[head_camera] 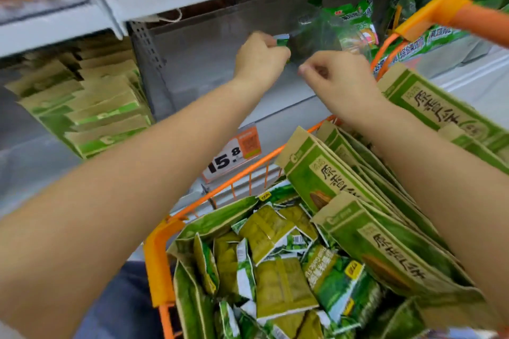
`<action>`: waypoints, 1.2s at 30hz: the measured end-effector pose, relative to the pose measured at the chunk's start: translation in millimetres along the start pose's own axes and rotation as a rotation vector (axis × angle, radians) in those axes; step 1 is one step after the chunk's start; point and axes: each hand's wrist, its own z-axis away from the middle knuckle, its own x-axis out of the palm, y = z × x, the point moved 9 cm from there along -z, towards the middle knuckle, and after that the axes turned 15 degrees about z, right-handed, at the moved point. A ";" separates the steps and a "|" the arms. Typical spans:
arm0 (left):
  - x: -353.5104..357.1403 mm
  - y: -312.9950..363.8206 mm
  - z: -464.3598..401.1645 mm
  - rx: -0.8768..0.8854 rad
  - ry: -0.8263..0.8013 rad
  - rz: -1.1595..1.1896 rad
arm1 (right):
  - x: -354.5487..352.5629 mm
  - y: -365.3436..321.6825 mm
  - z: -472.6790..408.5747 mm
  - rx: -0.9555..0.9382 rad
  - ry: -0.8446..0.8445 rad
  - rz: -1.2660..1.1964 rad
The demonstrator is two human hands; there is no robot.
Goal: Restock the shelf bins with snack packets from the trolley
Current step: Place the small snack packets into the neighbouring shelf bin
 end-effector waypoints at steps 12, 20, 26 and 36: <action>-54.3 -56.1 240.2 0.211 -0.484 -0.766 | -55.3 -92.5 168.7 -0.273 0.141 0.062; -38.3 -48.2 245.7 0.334 -0.398 -1.003 | -27.3 -65.2 189.9 -0.061 -0.108 -0.151; -80.9 -32.3 231.8 0.105 -0.243 -0.080 | -12.2 -54.8 193.8 0.152 -0.318 -0.431; -80.6 1.5 231.7 0.062 -0.287 0.323 | -21.6 -71.8 182.3 0.179 -0.324 -0.612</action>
